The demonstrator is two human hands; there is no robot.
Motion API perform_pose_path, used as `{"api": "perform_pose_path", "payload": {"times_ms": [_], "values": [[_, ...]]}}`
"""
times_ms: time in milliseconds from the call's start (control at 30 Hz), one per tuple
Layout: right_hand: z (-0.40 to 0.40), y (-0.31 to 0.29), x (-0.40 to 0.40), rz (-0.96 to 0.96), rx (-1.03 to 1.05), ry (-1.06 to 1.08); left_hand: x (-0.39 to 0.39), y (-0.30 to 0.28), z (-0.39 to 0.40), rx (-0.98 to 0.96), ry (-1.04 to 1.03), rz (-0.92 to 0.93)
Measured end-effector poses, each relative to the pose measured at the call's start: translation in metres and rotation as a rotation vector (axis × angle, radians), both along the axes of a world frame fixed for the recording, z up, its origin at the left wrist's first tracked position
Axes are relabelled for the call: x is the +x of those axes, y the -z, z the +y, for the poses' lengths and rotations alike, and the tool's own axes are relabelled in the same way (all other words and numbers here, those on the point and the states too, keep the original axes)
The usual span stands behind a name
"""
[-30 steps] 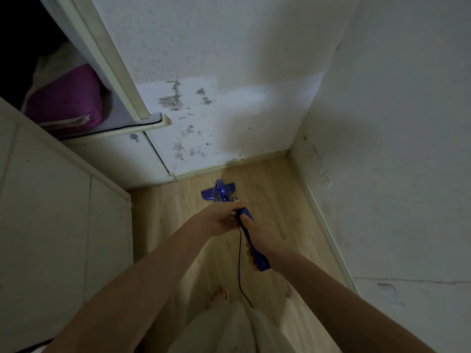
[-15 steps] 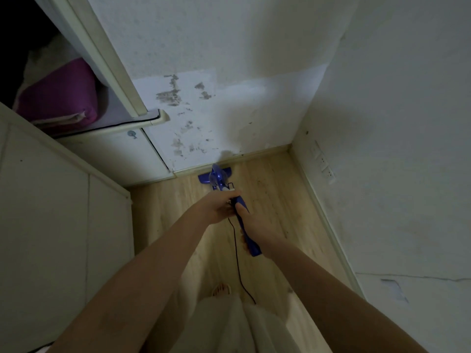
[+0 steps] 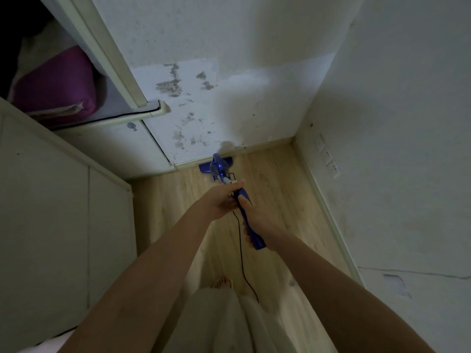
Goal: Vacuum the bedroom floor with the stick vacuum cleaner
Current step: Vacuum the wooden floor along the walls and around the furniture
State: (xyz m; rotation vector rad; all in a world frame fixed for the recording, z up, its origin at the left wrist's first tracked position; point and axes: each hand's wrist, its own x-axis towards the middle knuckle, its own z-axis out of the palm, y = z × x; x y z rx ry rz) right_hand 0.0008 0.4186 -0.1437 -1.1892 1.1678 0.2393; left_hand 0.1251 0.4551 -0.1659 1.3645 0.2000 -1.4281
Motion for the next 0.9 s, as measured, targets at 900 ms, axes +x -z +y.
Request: {"api": "perform_pose_path", "payload": {"times_ms": [900], "values": [[0.030, -0.055, -0.059, 0.069, 0.008, -0.203, -0.055, -0.017, 0.047, -0.012, -0.089, 0.110]]}}
